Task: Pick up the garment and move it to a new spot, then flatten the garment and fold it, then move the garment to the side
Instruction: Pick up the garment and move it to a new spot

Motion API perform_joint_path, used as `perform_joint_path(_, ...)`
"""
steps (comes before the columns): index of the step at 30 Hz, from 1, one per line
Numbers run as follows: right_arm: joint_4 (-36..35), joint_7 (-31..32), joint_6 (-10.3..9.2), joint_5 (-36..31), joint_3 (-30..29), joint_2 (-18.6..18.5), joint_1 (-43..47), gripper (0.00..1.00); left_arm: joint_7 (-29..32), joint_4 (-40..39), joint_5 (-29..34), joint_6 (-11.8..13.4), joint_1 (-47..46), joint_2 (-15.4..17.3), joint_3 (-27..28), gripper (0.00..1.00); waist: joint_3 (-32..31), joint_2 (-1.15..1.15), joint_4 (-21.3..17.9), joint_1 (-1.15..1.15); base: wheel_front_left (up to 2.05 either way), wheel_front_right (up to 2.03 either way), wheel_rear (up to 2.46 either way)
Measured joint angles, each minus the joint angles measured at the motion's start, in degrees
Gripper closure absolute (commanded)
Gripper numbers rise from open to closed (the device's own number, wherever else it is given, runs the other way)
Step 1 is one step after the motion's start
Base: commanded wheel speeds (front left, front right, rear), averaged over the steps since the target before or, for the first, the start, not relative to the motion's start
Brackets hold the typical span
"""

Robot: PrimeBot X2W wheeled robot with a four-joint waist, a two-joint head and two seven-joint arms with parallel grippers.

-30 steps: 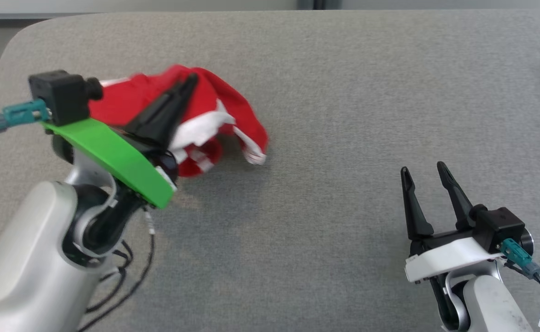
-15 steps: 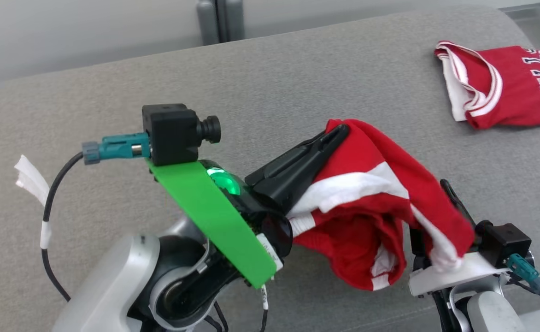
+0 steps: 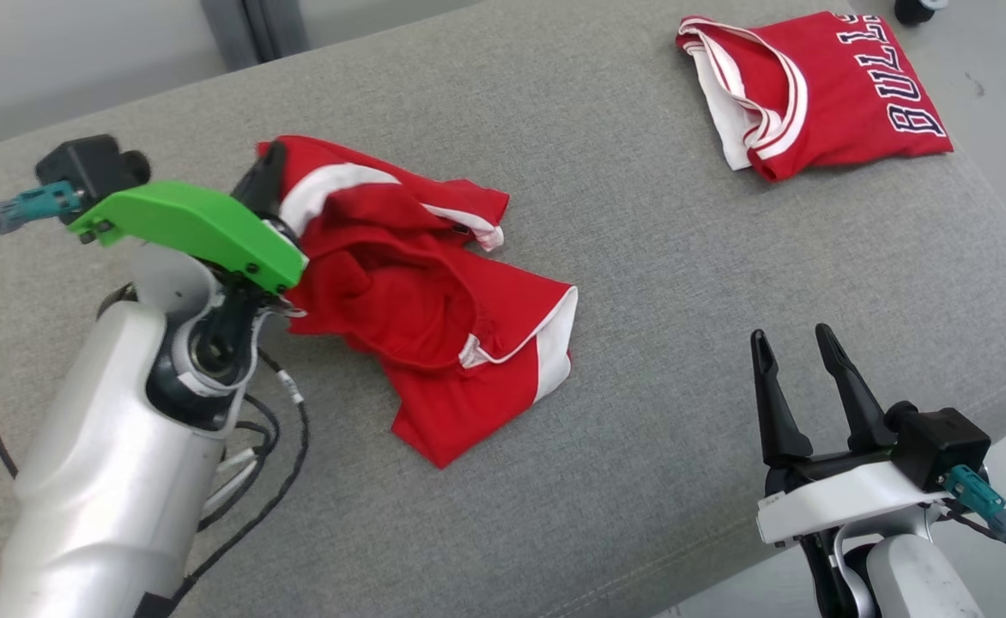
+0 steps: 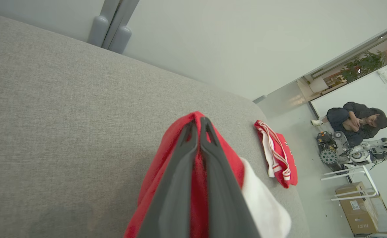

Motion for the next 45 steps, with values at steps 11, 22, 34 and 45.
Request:
perform_joint_path(11,0.7,0.0,0.0,-0.5,-0.5,0.0,-0.3,0.0,-8.8,24.7,-1.7,-6.3,-4.2,0.7,5.9,0.0,2.9,0.0,-0.3,0.0,0.0,0.0,0.0)
perform_joint_path(22,0.7,0.0,0.0,-3.4,-3.3,0.0,1.2,0.0,-24.4,24.4,21.8,-13.3,0.3,5.2,-8.4,0.0,-2.2,0.0,2.9,0.0,0.0,0.0,0.0)
perform_joint_path(34,-1.4,0.0,0.0,-6.9,-6.7,0.0,5.4,0.0,-24.7,-3.4,41.7,-7.7,26.3,1.2,1.4,0.0,-6.7,0.0,9.5,0.0,0.0,0.0,0.0)
perform_joint_path(45,0.1,0.0,0.0,-8.8,-7.3,0.0,8.6,0.0,-24.7,-9.4,51.5,-14.7,44.5,-9.2,17.2,0.0,-9.9,0.0,15.2,0.0,0.0,0.0,0.0)
